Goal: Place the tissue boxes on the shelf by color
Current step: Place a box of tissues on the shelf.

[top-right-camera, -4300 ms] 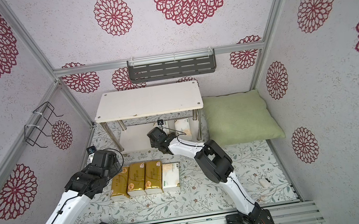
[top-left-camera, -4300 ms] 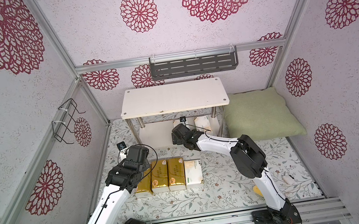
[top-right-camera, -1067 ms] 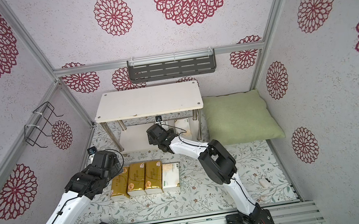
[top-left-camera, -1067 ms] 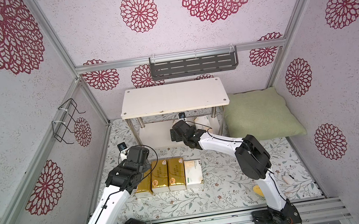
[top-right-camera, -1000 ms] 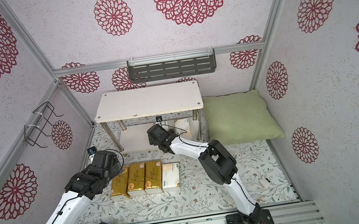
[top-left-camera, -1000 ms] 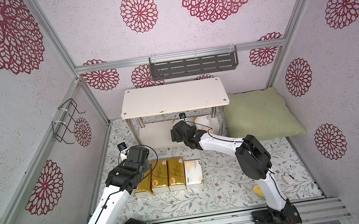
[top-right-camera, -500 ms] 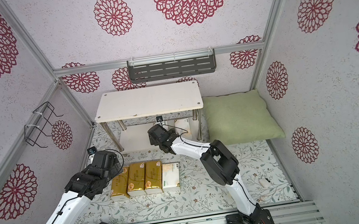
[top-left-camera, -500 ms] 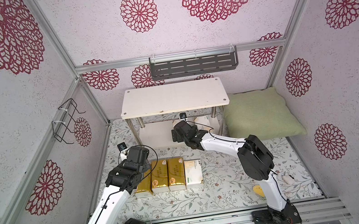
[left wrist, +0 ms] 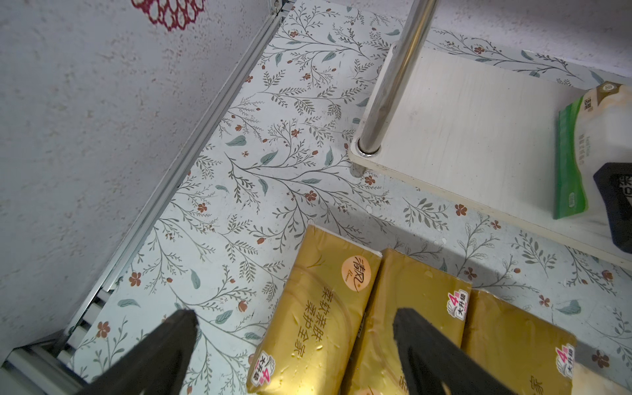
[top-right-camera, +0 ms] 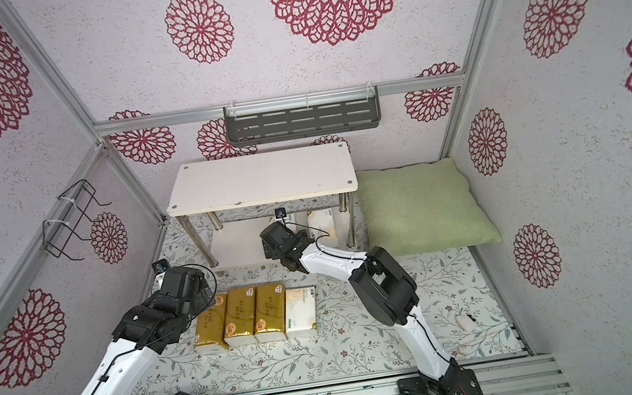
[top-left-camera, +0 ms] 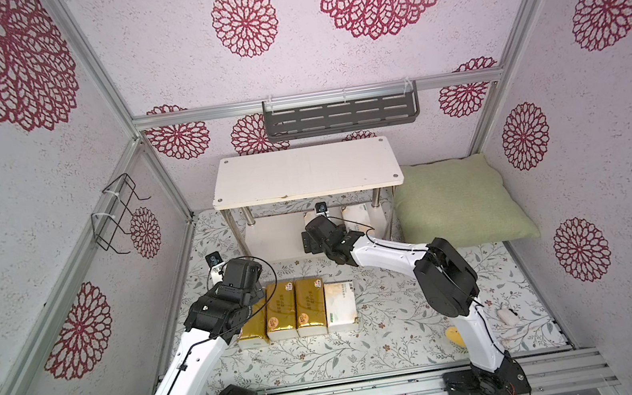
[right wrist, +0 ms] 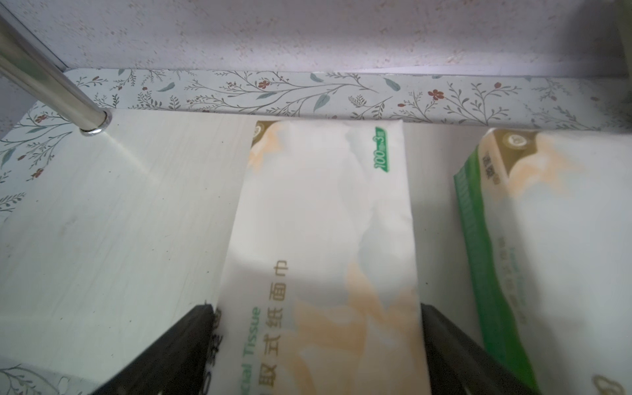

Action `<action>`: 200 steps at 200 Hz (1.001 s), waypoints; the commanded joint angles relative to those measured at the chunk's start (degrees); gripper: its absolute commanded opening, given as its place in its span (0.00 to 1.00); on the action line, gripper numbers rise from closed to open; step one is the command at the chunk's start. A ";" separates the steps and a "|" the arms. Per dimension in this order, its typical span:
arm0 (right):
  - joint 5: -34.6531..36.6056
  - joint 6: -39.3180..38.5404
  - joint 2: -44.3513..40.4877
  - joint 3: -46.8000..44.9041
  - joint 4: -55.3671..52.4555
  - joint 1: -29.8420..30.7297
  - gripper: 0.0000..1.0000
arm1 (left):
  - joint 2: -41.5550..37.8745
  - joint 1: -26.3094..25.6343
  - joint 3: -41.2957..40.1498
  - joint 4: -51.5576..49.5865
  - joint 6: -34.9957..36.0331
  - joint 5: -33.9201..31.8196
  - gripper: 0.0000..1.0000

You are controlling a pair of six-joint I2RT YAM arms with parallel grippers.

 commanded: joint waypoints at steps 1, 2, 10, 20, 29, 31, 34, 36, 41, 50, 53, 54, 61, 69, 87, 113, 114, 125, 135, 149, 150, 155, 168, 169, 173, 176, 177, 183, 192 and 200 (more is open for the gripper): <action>-0.58 0.89 1.15 1.63 0.68 -0.11 0.94 | -0.70 -0.60 -0.04 -0.78 0.22 -1.07 0.97; -0.58 0.88 1.18 1.66 0.69 -0.14 0.94 | -0.68 -0.56 -0.03 -0.81 0.19 -1.03 0.97; -0.82 0.95 1.47 2.03 0.88 -0.09 0.93 | -0.70 -0.53 -0.08 -0.81 0.19 -0.99 0.97; -1.10 0.97 1.93 2.51 0.94 -0.11 0.92 | -0.58 -0.52 -0.11 -0.73 0.21 -0.99 0.97; -1.26 0.98 2.25 2.93 0.98 -0.09 0.92 | -0.57 -0.53 -0.20 -0.76 0.24 -1.00 0.97; -1.27 1.09 2.37 3.05 0.97 -0.09 0.91 | -0.57 -0.59 -0.20 -0.76 0.24 -1.05 0.97; -1.35 1.12 2.48 3.21 0.99 -0.09 0.91 | -0.59 -0.53 -0.20 -0.75 0.21 -1.02 0.97; -1.36 1.19 2.56 3.32 0.90 -0.09 0.91 | -0.58 -0.52 -0.20 -0.70 0.21 -0.99 0.97; -1.41 1.38 2.69 3.60 0.89 -0.09 0.91 | -0.57 -0.52 -0.25 -0.72 0.24 -1.07 0.97; -1.56 1.60 2.96 4.05 0.84 -0.09 0.91 | -0.61 -0.54 -0.20 -0.76 0.23 -1.05 0.97; -1.62 1.67 3.05 4.20 0.85 -0.09 0.91 | -0.59 -0.54 -0.21 -0.76 0.21 -1.02 0.97; -1.62 1.71 3.05 4.22 0.86 -0.09 0.91 | -0.58 -0.53 -0.21 -0.72 0.22 -1.00 0.97; -1.71 2.03 3.21 4.48 0.81 -0.09 0.91 | -0.61 -0.53 -0.20 -0.71 0.20 -1.08 0.97; -1.87 2.25 3.45 4.79 0.82 -0.09 0.91 | -0.49 -0.59 -0.28 -0.68 0.23 -0.99 0.97; -2.19 2.95 4.12 5.93 0.56 -0.02 0.91 | -0.40 -0.54 -0.20 -0.62 0.10 -0.98 0.98; -2.67 3.49 4.88 7.18 0.10 0.01 0.91 | -0.48 -0.54 -0.22 -0.62 0.11 -0.98 0.97; -2.72 3.50 4.89 7.25 0.09 0.00 0.91 | -0.53 -0.53 -0.21 -0.61 0.13 -0.98 0.97; -3.20 3.93 4.90 7.36 0.22 0.07 0.91 | -0.51 -0.54 -0.34 -0.71 0.09 -1.05 0.97; -3.38 4.16 4.82 7.31 0.37 0.09 0.91 | -0.57 -0.52 -0.34 -0.68 0.12 -1.07 0.98; -3.21 4.24 4.48 7.01 0.31 0.17 0.92 | -0.59 -0.58 -0.33 -0.77 0.15 -1.06 0.98; -3.17 4.22 4.43 6.99 0.28 0.17 0.92 | -0.58 -0.59 -0.31 -0.83 0.15 -1.11 0.98; -2.98 4.31 4.22 6.81 0.18 0.17 0.93 | -0.68 -0.53 -0.36 -0.91 0.15 -1.11 0.97; -2.60 4.33 3.49 6.07 0.43 0.17 0.94 | -0.74 -0.52 -0.41 -0.89 0.16 -1.11 0.97; -2.55 4.35 3.45 5.99 0.44 0.17 0.95 | -0.75 -0.52 -0.39 -0.92 0.16 -1.09 0.97; -2.46 4.33 3.21 5.70 0.56 0.17 0.95 | -0.78 -0.57 -0.42 -0.94 0.17 -1.14 0.97; -2.42 4.39 3.03 5.57 0.61 0.17 0.96 | -0.75 -0.55 -0.46 -0.93 0.22 -1.11 0.97; -2.42 4.39 3.03 5.57 0.61 0.17 0.96 | -0.75 -0.54 -0.42 -0.93 0.19 -1.14 0.97; -2.42 4.38 2.74 5.34 0.64 0.16 0.98 | -0.77 -0.52 -0.38 -0.85 0.13 -1.14 0.98; -2.44 4.38 2.17 5.11 0.89 0.17 0.99 | -0.67 -0.55 -0.38 -0.66 0.07 -1.04 0.97; -2.51 4.38 1.60 4.75 1.33 0.17 0.99 | -0.60 -0.54 -0.40 -0.54 0.11 -1.06 0.97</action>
